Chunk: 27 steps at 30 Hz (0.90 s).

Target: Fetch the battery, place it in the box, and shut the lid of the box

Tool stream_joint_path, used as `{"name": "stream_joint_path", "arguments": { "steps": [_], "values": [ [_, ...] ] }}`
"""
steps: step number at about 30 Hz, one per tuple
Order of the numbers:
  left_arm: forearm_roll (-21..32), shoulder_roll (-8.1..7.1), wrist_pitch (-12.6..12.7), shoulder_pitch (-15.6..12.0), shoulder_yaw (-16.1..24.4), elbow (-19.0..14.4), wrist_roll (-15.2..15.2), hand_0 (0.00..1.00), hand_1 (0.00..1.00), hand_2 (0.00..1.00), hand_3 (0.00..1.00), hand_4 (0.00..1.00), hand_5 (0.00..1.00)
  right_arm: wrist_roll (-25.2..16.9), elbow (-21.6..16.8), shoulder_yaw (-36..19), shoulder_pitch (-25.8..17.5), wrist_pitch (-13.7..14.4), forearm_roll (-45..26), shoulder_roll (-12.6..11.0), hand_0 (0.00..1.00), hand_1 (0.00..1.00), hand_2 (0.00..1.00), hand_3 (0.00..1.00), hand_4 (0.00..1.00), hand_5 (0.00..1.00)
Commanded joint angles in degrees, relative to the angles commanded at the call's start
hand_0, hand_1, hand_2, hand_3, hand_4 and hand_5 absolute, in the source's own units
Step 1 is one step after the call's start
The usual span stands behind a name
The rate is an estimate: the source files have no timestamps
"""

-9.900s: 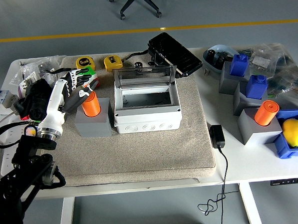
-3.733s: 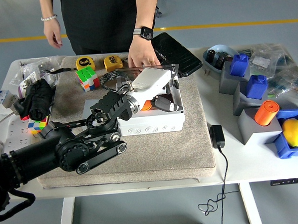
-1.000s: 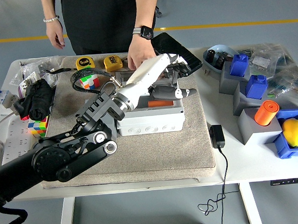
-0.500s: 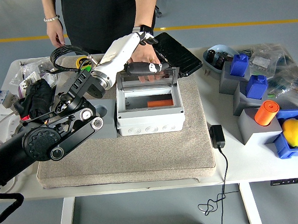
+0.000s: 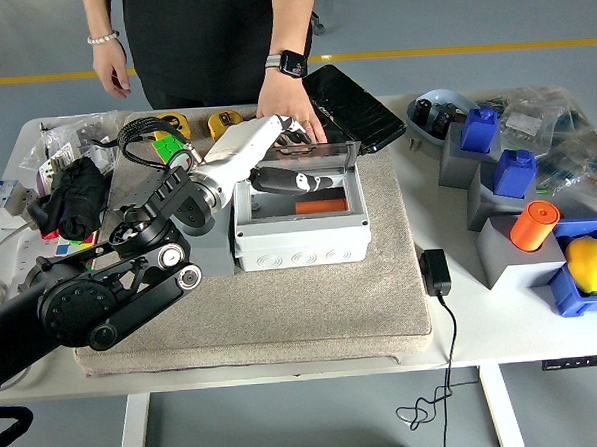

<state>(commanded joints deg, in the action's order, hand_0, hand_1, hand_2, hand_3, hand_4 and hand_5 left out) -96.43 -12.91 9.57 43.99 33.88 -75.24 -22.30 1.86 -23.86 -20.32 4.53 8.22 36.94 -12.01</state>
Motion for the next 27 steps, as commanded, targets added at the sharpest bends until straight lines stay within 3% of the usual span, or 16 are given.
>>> {"name": "stream_joint_path", "arguments": {
  "steps": [6, 17, 27],
  "values": [
    [0.23, -0.79, -0.93, -0.81, 0.22, -3.09, -1.23, 0.420, 0.543, 0.562, 0.573, 0.981, 0.550, -0.01, -0.06, 0.19, 0.06, -0.01, -0.01, 0.04, 0.588, 0.601, 0.563, 0.552, 0.916, 0.436],
    [2.16, -1.15, -1.11, -1.48, -2.85, -3.21, -1.16, 0.401, 0.534, 0.560, 0.585, 0.992, 0.595, 0.02, -0.05, 0.16, 0.08, 0.00, 0.17, -0.19, 0.590, 0.600, 0.562, 0.552, 0.915, 0.436],
    [3.13, -1.12, 0.27, -2.58, -0.91, -4.22, 0.90, 0.398, 0.535, 0.560, 0.587, 0.986, 0.606, 0.00, -0.09, 0.10, -0.06, 0.00, 0.17, -0.03, 0.590, 0.600, 0.562, 0.551, 0.915, 0.435]
  ]
}}
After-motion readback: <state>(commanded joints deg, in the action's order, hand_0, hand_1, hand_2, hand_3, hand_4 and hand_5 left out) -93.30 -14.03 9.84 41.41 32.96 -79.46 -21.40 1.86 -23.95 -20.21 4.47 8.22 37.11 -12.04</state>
